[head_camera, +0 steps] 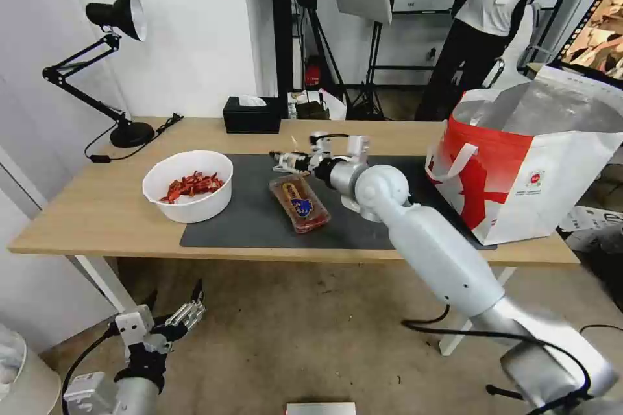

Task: Pick up the trash from the table and place it into the takeout bag.

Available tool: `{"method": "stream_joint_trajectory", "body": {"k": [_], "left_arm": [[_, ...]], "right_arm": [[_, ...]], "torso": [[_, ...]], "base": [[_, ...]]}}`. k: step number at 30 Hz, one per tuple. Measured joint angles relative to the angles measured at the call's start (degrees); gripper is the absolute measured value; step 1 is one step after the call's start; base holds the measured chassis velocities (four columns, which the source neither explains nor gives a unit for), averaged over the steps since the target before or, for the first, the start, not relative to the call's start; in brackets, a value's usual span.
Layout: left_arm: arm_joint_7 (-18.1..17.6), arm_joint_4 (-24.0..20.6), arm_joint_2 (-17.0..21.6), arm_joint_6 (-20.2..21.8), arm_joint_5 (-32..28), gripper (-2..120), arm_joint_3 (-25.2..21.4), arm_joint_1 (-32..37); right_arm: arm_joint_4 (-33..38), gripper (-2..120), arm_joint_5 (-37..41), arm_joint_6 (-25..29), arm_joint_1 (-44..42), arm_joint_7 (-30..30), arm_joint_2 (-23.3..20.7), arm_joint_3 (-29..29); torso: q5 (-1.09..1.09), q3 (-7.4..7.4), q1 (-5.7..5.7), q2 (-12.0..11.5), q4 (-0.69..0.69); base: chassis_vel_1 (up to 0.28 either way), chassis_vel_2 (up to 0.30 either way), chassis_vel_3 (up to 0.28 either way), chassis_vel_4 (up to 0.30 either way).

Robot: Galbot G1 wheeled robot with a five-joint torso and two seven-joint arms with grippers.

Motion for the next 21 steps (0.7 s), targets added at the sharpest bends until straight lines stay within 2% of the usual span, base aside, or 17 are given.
{"method": "stream_joint_trajectory", "body": {"k": [1,3,4,8,9,12,14,21], "left_arm": [[0.02,0.05,0.0,0.18,-0.01,100,-0.07,-0.1],[0.12,0.11,-0.01,0.36,-0.03,100,-0.07,-0.24],[0.12,0.11,-0.01,0.36,-0.03,100,-0.07,-0.24],[0.29,0.47,-0.01,0.48,-0.12,100,-0.12,-0.48],[0.29,0.47,-0.01,0.48,-0.12,100,-0.12,-0.48],[0.4,0.78,0.02,0.5,-0.21,100,-0.17,-0.75],[0.42,0.88,0.02,0.51,-0.22,100,-0.15,-0.82],[0.89,1.17,0.0,0.56,-0.22,100,0.43,-0.98]], "right_arm": [[-2.85,45,-4.79,1.03,1.1,-3.3,0.27,-0.95],[-6.11,37,-7.52,1.93,2.02,-6.52,0.98,-1.15],[-6.11,37,-7.52,1.93,2.02,-6.52,0.98,-1.15],[-12.02,18,-8.59,4.26,3.19,-14.35,2.08,-0.73],[-12.02,18,-8.59,4.26,3.19,-14.35,2.08,-0.73],[-14.23,4,-8.5,4.87,3.59,-18.0,2.3,-0.16],[-14.51,0,-8.5,4.93,3.63,-18.98,2.25,-0.14],[-15.81,0,-8.51,4.96,3.67,-21.23,1.91,0.04]], "torso": [[0.0,0.0,0.0,0.0,0.0],[0.0,0.0,0.0,0.0,0.0],[0.0,0.0,0.0,0.0,0.0],[0.0,0.0,0.0,0.0,0.0],[0.0,0.0,0.0,0.0,0.0],[0.0,0.0,0.0,0.0,0.0],[0.0,0.0,0.0,0.0,0.0],[0.0,0.0,0.0,0.0,0.0]], "base": [[0.0,0.0,0.0,0.0],[0.0,0.0,0.0,0.0],[0.0,0.0,0.0,0.0],[0.0,0.0,0.0,0.0],[0.0,0.0,0.0,0.0],[0.0,0.0,0.0,0.0],[0.0,0.0,0.0,0.0],[0.0,0.0,0.0,0.0]]}}
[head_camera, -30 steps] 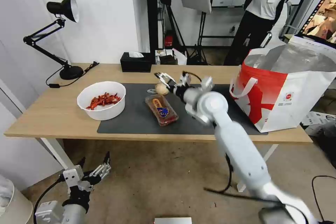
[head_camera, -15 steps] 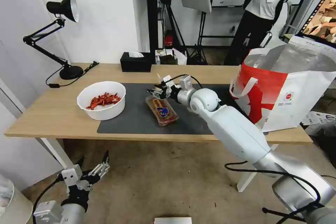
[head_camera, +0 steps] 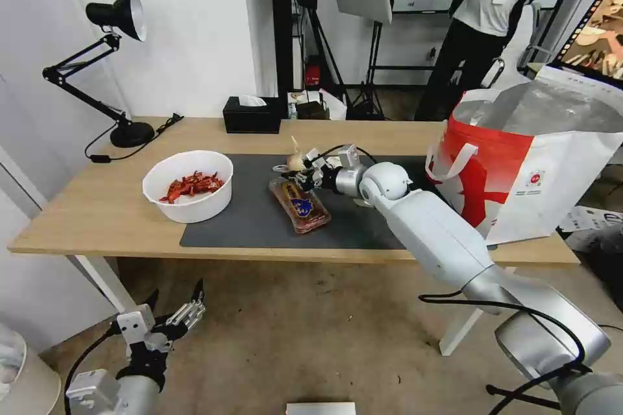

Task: Pick up the trash from the table and place it into the takeout bag.

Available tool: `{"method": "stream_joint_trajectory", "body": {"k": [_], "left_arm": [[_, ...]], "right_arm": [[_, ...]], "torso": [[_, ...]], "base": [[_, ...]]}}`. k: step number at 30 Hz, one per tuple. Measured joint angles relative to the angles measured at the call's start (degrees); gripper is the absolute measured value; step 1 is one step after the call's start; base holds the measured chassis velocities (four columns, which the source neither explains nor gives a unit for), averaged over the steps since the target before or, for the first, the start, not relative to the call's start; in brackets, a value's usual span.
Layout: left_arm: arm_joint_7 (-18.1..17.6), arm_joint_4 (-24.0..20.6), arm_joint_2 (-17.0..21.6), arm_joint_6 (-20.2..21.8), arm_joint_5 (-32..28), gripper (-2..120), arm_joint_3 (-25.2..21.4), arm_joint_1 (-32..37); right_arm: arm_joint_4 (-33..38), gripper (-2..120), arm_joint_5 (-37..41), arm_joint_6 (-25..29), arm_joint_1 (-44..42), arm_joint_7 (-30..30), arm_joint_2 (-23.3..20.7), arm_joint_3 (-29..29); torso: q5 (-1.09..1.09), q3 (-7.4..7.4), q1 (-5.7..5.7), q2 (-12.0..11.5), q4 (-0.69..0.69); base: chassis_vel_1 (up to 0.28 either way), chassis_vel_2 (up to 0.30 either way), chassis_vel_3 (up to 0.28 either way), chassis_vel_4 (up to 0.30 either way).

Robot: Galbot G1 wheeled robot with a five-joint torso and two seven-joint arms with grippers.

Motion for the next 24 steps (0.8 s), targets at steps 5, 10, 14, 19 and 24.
{"method": "stream_joint_trajectory", "body": {"k": [5,10,14,19,24], "left_arm": [[0.25,-0.03,0.09,0.09,-0.02,100,-0.06,-0.12],[0.44,-0.38,1.0,0.84,-1.88,100,-0.62,-0.2],[0.44,-0.44,1.91,1.17,-2.68,100,-1.12,-0.44],[0.44,-0.75,2.3,1.31,-2.92,100,-1.67,-0.64],[0.49,-0.65,3.24,1.44,-3.2,100,-1.89,-1.31]], "right_arm": [[-0.71,0,0.13,-0.01,-0.05,-1.06,-0.36,0.16],[-0.97,0,0.51,-0.3,-0.41,-2.42,-0.98,0.42],[-1.33,0,0.9,-0.96,-0.46,-3.04,-0.96,0.39],[-1.94,0,1.38,-1.61,-0.28,-3.67,-0.46,-0.25],[-2.64,0,1.44,-1.83,0.3,-4.05,0.21,-0.79]], "torso": [[0.0,0.0,0.0,0.0,0.0],[0.0,0.0,0.0,0.0,0.0],[0.0,0.0,0.0,0.0,-0.01],[0.0,0.0,0.0,0.0,0.0],[-0.01,0.0,0.0,0.0,0.0]], "base": [[0.0,0.0,0.0,0.0],[0.0,0.0,0.0,0.0],[0.0,0.0,0.0,0.0],[0.0,0.0,0.0,0.0],[0.0,0.0,0.0,0.0]]}}
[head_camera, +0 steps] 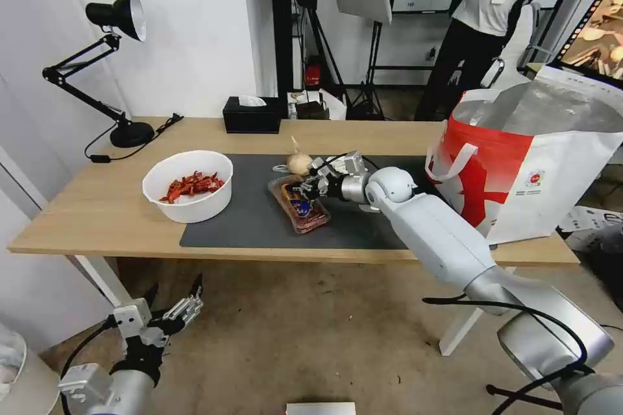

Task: Pick up the trash from the table and place it into the takeout bag.

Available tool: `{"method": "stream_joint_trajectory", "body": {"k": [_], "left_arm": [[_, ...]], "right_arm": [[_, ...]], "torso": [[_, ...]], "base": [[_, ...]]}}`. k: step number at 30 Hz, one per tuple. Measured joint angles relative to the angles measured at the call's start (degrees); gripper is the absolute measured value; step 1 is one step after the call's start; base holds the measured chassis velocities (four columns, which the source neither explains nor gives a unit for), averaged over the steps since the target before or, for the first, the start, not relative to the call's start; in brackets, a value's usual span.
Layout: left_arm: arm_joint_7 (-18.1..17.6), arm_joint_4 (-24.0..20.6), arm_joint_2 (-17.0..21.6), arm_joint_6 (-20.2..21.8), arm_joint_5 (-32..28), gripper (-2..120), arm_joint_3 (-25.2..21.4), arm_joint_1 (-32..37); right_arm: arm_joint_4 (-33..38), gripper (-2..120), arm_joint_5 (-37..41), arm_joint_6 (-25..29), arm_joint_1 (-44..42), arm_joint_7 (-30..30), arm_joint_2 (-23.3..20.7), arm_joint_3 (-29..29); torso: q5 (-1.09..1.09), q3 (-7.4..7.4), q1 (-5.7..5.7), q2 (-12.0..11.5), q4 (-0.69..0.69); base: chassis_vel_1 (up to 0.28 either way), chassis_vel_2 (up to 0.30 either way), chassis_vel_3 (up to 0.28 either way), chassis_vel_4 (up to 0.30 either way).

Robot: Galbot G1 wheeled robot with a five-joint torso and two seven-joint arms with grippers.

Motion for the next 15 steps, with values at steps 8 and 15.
{"method": "stream_joint_trajectory", "body": {"k": [8,15], "left_arm": [[0.31,-0.06,1.8,0.45,-2.44,100,-0.03,-0.63],[0.27,-0.09,4.13,1.32,-5.93,100,-0.1,-1.09]], "right_arm": [[-0.11,0,-0.1,-0.09,0.4,0.0,0.22,-0.86],[0.92,0,-0.32,-0.14,-0.16,0.16,-1.11,-0.95]], "torso": [[0.01,0.0,0.0,0.0,0.01],[0.01,0.0,0.0,0.0,0.0]], "base": [[0.0,0.0,0.0,0.0],[0.0,0.0,0.0,0.0]]}}
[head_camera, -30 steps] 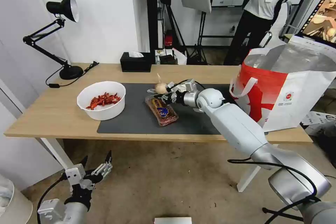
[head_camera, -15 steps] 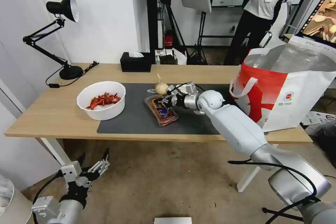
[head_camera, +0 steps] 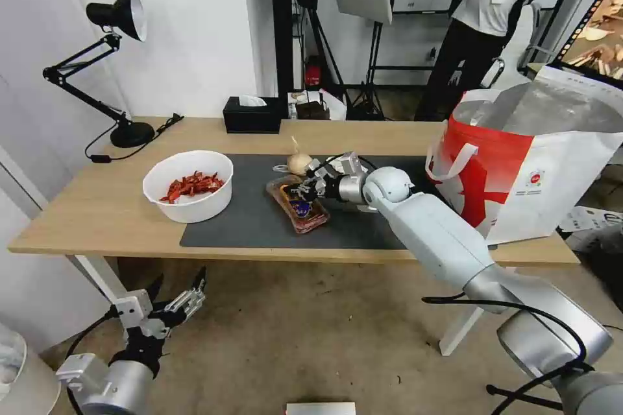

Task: Pick up the trash from the table and place it into the takeout bag.

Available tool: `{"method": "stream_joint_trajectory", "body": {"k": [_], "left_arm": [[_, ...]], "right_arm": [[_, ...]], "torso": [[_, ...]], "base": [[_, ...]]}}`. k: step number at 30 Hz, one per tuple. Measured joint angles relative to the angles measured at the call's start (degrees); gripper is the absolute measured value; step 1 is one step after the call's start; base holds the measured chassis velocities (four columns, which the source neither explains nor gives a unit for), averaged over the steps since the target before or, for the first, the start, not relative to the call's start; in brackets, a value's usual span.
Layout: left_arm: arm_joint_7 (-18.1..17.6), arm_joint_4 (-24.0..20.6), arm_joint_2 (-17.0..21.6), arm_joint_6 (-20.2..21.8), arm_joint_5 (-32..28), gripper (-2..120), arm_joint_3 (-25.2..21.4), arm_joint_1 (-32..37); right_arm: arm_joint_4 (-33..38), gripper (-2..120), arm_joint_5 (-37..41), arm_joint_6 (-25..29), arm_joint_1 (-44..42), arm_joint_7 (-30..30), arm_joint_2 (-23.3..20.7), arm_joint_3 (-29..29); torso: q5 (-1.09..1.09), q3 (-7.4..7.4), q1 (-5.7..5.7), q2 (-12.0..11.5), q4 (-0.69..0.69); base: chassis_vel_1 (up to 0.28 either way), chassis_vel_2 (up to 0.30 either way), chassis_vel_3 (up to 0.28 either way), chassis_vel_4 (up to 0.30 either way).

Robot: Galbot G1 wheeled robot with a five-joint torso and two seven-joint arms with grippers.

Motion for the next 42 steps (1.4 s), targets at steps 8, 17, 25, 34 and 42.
{"method": "stream_joint_trajectory", "body": {"k": [8,17,25,34,42], "left_arm": [[-0.08,-0.24,2.28,1.43,-7.91,100,0.33,-0.79],[-4.71,-0.19,12.93,8.02,-32.2,100,0.96,-7.24],[-9.23,3.85,21.52,11.73,-49.04,100,2.07,-14.03],[-16.48,12.33,27.13,16.22,-64.31,100,5.45,-24.59],[-19.54,17.24,30.05,17.28,-66.14,100,11.84,-33.04]], "right_arm": [[0.69,0,0.02,-0.05,0.16,0.12,-0.45,-0.48],[1.43,0,0.06,-0.08,0.06,0.24,-1.55,-0.83],[2.26,0,0.37,-0.08,0.02,0.25,-2.73,-0.93],[3.07,0,0.74,-0.13,-0.07,0.22,-3.38,-1.06],[2.88,0,0.8,-0.14,0.27,0.04,-3.66,-1.08]], "torso": [[0.0,0.0,0.0,0.0,0.01],[-0.01,0.0,0.0,0.0,0.0],[-0.01,0.0,0.0,0.0,0.0],[-0.01,0.01,0.01,0.0,0.01],[0.0,0.01,0.01,0.0,0.0]], "base": [[0.0,0.0,0.0,0.0],[0.0,0.0,0.0,0.0],[0.0,0.0,0.0,0.0],[0.0,0.0,0.0,0.0],[0.0,0.0,0.0,0.0]]}}
